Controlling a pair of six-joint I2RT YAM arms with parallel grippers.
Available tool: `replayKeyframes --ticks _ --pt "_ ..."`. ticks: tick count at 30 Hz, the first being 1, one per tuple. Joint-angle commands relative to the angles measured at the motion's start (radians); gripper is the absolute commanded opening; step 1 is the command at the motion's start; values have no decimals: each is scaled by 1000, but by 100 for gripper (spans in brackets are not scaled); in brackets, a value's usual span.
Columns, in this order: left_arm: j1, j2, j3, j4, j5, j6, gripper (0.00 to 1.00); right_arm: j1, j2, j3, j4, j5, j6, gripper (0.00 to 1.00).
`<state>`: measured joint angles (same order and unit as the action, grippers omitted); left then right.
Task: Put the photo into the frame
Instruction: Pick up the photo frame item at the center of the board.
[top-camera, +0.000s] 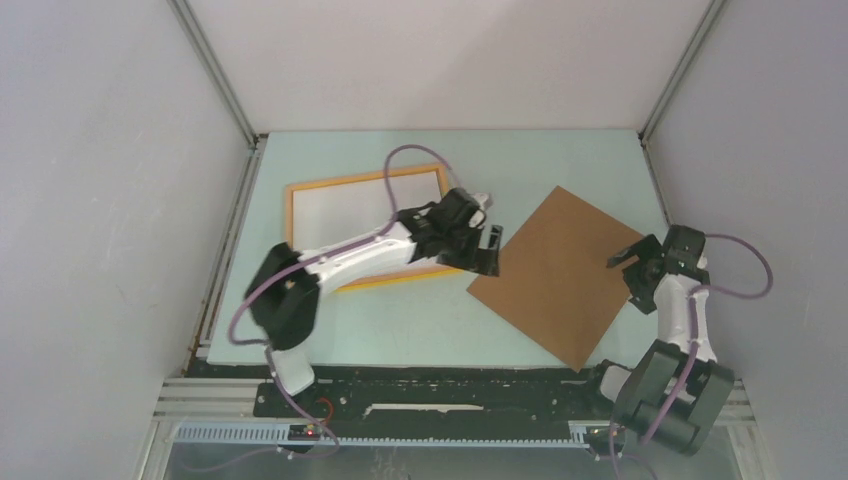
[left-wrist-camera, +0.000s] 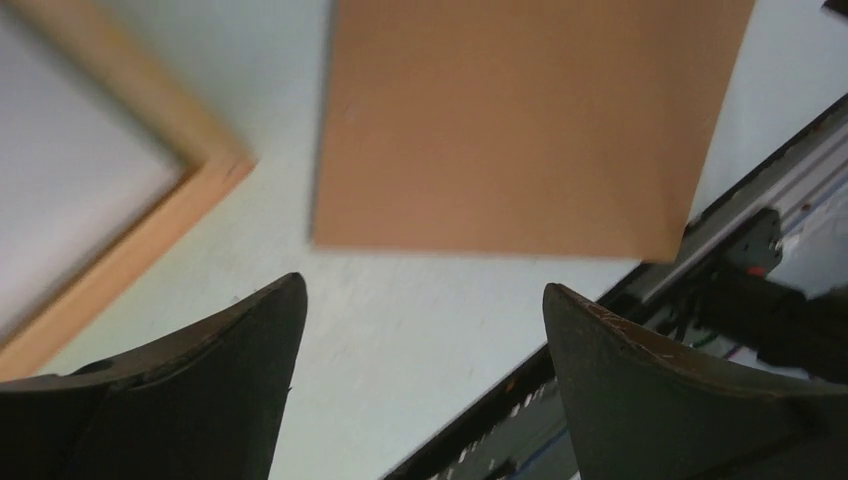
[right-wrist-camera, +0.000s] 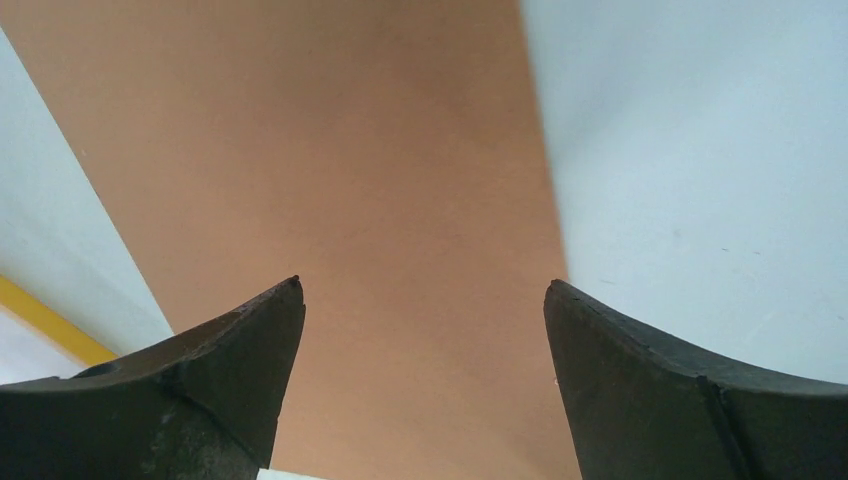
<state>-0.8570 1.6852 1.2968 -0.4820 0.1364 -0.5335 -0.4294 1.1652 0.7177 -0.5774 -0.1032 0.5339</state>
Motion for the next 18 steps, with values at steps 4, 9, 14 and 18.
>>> replayKeyframes --ticks 4,9,14,18 --pt "-24 375 559 -186 -22 56 93 -148 -66 -66 53 25 87 96" --pt "-24 544 756 -284 -90 65 93 -168 -39 -115 90 29 94 95" --pt "-24 637 859 -328 -124 46 94 -170 -37 -173 145 15 89 95" --pt "-25 684 887 -351 -133 0 94 -166 -18 -187 171 -16 91 94"
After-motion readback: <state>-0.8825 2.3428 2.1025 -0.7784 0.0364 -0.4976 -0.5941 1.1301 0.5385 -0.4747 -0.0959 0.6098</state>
